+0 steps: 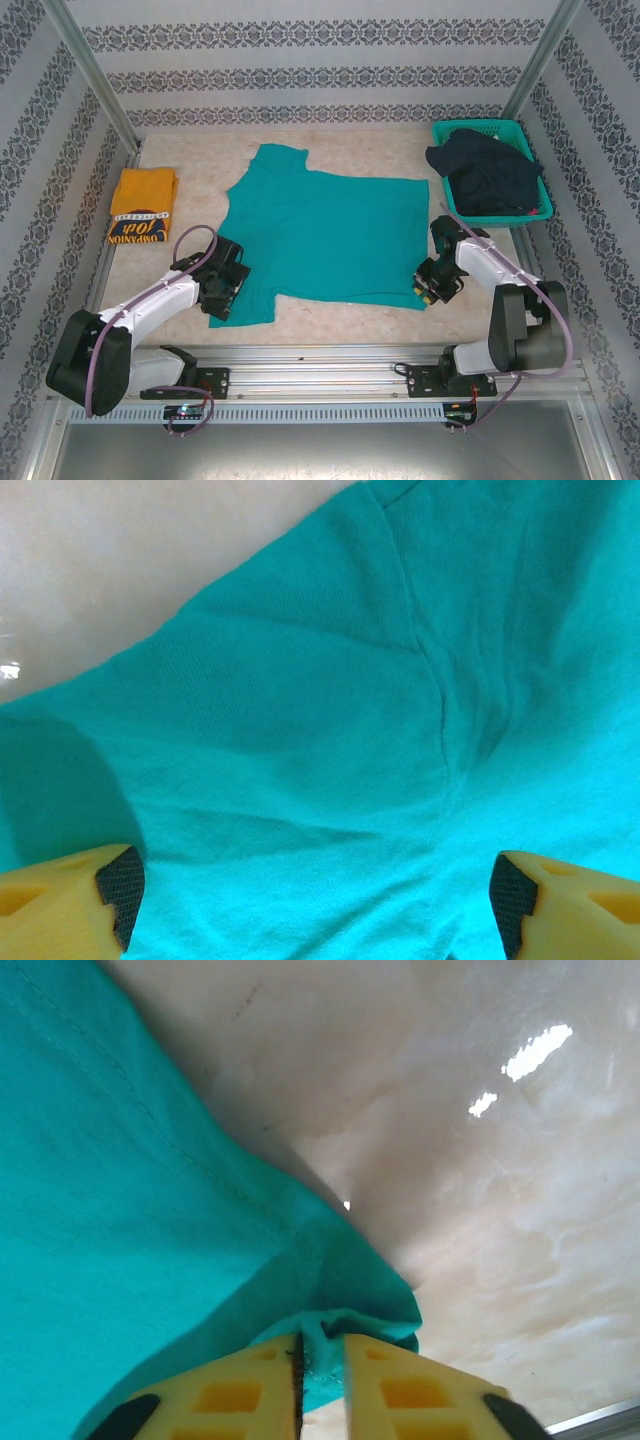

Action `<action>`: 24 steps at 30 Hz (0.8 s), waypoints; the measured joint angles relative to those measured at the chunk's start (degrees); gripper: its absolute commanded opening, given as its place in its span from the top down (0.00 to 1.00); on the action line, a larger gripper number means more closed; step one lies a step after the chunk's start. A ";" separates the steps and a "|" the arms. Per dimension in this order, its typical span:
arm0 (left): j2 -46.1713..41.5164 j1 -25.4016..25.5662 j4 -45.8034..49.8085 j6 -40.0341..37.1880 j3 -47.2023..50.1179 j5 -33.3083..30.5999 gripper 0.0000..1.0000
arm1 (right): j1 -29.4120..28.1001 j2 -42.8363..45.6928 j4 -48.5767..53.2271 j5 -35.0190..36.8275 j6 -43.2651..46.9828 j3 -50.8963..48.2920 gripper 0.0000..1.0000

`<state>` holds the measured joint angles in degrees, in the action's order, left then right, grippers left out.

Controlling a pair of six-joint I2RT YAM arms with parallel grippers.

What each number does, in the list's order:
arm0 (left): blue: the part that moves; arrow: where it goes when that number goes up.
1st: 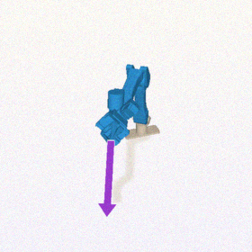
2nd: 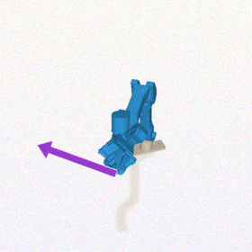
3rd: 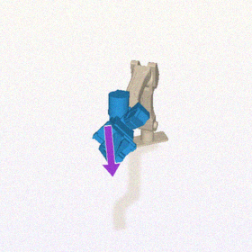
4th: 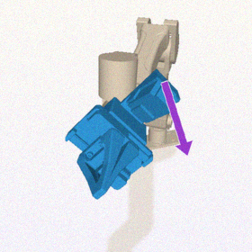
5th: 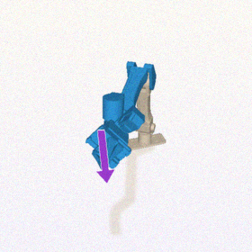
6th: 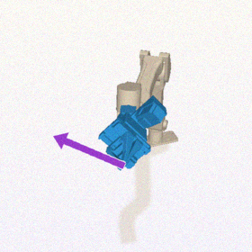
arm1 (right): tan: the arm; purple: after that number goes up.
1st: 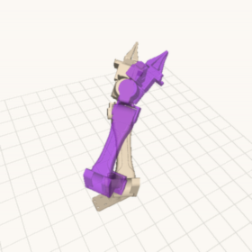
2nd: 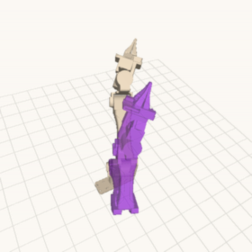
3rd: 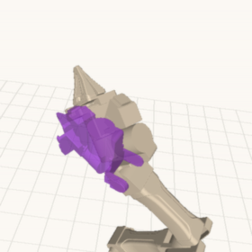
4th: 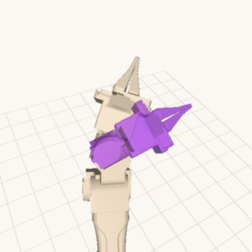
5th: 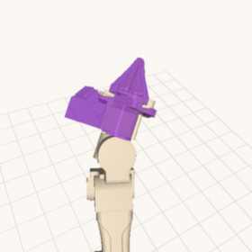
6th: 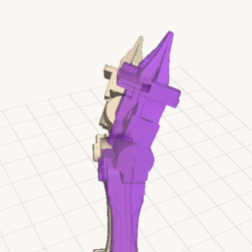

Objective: Fold and stack the t-shirts

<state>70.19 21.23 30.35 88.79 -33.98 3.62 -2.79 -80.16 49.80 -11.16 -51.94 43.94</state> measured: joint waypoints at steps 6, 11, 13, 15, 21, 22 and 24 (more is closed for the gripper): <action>0.15 -0.02 -0.26 0.00 0.02 0.50 0.10 | 0.00 1.03 0.81 -0.83 -0.39 -1.22 1.00; 0.22 -0.02 -0.42 0.00 0.02 0.66 0.10 | -0.11 1.84 1.92 -1.11 -0.39 -1.38 0.95; 0.20 -0.02 -0.46 0.00 0.13 0.66 0.10 | -0.11 2.91 2.34 -1.40 -0.39 -1.70 0.95; 0.20 -0.02 -0.46 0.00 0.35 0.68 0.10 | -0.44 3.89 2.97 -1.68 -0.37 -2.47 0.94; 0.22 -0.02 -0.76 0.00 0.50 0.68 0.10 | -1.51 4.35 4.39 -3.06 -0.26 -5.99 0.63; 0.22 -0.02 -0.92 0.00 0.50 0.68 0.10 | -1.51 4.13 4.70 -3.30 -0.28 -6.08 0.59; 0.31 -0.02 -1.14 -0.02 0.50 0.70 0.10 | -1.51 3.72 4.66 -3.50 -0.02 -6.05 0.53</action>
<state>70.50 21.21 29.21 88.77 -33.47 4.32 -4.29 -76.44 54.46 -14.66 -51.96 37.89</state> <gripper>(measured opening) 0.903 0.426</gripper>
